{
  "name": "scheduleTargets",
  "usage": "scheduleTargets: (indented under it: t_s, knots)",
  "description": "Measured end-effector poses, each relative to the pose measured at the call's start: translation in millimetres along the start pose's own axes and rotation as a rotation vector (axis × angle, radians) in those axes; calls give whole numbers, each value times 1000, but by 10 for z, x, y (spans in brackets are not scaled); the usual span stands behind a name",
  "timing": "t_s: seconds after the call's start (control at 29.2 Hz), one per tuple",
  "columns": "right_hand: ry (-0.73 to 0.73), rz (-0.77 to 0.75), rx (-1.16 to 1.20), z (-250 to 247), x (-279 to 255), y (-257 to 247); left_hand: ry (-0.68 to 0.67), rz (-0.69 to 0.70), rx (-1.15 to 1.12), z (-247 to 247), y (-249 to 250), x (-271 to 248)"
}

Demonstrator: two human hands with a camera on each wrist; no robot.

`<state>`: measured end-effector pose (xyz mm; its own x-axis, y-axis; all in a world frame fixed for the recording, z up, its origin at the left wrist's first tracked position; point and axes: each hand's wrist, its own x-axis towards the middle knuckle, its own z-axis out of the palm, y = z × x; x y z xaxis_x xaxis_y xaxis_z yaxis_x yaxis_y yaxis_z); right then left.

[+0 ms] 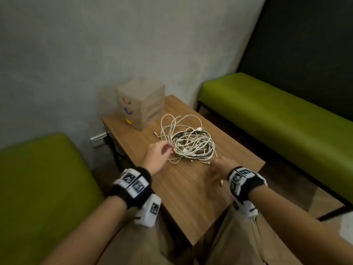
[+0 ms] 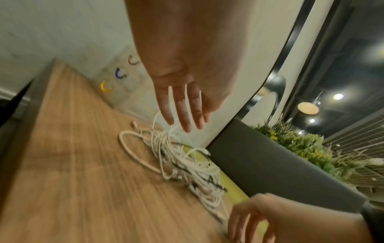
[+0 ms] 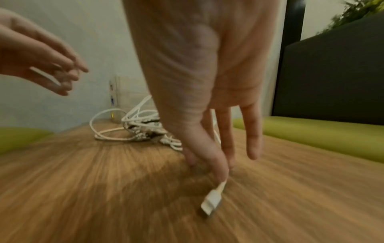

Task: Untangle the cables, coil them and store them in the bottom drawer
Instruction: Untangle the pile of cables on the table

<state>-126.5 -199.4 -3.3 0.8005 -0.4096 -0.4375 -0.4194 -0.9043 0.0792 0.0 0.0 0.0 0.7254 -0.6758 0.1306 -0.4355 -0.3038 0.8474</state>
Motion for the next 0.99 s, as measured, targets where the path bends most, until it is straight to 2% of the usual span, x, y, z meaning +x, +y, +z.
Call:
scheduleTargets:
  t_s: [0.1, 0.38, 0.48, 0.58, 0.65, 0.72, 0.89, 0.99]
  knots:
    - [-69, 38, 52, 45, 64, -26, -39, -47, -23, 292, -27, 60]
    - [21, -46, 140, 98, 108, -62, -127, -115, -27, 684, -126, 65]
    - [91, -123, 141, 168, 152, -224, -139, -115, 23, 671, -166, 53]
    - [224, -198, 156, 250, 160, -360, -183, -127, 88, 585, -208, 19]
    - [335, -225, 277, 244, 117, -460, -209, -139, 117, 515, -251, -13]
    - [460, -244, 425, 181, 58, -562, -142, -156, 47, 442, -295, -53]
    - [740, -351, 647, -16, 2, -850, 94, -228, -467, 244, -87, -62]
    - [871, -391, 779, -106, -27, -1001, 307, -202, -521, 192, 107, 69]
